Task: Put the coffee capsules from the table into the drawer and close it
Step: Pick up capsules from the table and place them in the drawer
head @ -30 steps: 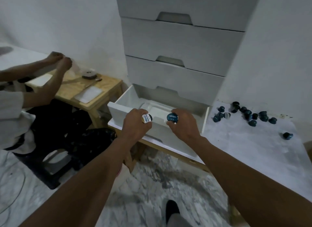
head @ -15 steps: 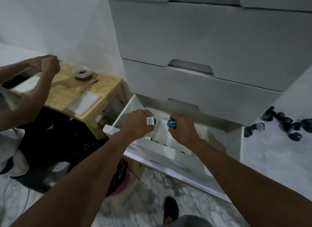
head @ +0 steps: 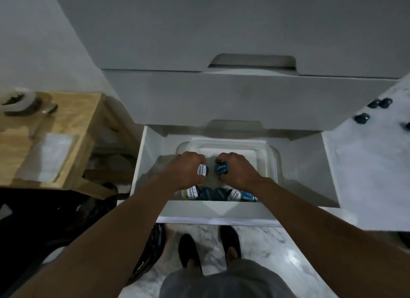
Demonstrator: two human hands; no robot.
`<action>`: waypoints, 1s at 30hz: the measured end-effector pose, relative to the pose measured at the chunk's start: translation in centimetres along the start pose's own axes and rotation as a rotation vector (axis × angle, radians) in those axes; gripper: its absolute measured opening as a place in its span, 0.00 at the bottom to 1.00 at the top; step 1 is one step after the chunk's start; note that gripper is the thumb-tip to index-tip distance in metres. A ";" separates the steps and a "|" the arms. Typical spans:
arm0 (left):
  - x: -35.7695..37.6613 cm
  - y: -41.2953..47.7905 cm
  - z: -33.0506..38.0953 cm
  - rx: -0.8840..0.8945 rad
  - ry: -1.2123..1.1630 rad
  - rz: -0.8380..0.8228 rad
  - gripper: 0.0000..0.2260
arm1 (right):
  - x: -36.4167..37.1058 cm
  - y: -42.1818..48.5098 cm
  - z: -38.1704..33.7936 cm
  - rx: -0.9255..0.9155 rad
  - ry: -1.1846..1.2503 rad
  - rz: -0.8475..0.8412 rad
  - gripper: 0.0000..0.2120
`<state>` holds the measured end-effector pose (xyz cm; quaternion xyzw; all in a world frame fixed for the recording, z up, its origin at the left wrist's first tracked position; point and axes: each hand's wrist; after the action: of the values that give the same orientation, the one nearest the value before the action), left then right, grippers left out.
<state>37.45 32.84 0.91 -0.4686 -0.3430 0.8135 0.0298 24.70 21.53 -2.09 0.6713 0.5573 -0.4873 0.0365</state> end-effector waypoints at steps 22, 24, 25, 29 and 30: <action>-0.1 1.4 -1.9 0.056 0.015 -0.052 0.11 | 0.2 0.4 -0.3 0.061 0.121 -0.020 0.11; -0.3 1.3 -1.8 0.048 0.036 -0.039 0.10 | 0.3 0.5 -0.4 0.057 0.125 -0.037 0.10; -0.4 1.3 -1.8 0.041 0.053 -0.033 0.10 | 0.4 0.6 -0.5 0.052 0.121 -0.045 0.09; -0.8 0.8 -2.1 -0.013 0.050 -0.028 0.11 | 0.6 0.8 -1.1 0.039 0.129 -0.068 0.10; -0.9 0.6 -2.1 -0.017 0.045 -0.027 0.11 | 0.6 0.9 -1.3 0.036 0.130 -0.074 0.10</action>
<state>39.77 33.17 0.48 -0.4825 -0.3556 0.7992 0.0447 26.13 22.41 -2.30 0.6809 0.5743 -0.4534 -0.0300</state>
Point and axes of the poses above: each hand's wrist, its own y-axis towards the middle knuckle, its own x-axis out of the palm, z = x × y, and after that the axes turned 10 degrees about -z, right-handed
